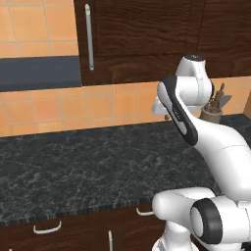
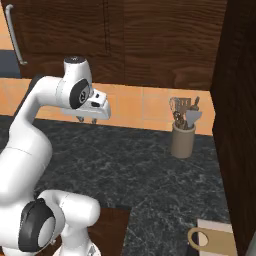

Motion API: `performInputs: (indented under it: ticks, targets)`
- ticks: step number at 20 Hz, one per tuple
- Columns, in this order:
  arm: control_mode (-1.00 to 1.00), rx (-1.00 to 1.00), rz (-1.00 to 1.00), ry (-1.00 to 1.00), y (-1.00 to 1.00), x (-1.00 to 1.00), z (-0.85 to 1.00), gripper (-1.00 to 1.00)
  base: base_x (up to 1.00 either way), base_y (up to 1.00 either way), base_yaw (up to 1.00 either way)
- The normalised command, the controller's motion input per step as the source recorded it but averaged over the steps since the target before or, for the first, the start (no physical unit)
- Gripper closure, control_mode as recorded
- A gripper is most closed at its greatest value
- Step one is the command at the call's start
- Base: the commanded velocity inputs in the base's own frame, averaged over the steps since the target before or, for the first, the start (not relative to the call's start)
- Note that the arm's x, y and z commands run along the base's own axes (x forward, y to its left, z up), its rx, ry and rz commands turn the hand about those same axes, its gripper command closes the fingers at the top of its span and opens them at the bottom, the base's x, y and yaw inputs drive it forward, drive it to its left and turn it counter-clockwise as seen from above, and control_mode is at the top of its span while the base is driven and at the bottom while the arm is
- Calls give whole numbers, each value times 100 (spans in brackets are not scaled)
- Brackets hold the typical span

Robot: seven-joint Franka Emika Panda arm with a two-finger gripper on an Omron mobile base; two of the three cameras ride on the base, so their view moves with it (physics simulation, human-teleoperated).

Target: Take a straw from the drawer in front and place it inside the glass cup on the dining counter.

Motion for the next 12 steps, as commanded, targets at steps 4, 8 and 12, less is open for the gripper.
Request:
performInputs:
  ticks: [4,8,12]
  targets:
    - [100,0,0,0,0,0,0,-100,-35,2,0]
    - [100,0,0,0,0,0,0,-100,-99,39,-4]
    - [100,0,0,0,0,0,0,-100,-20,72,-54]
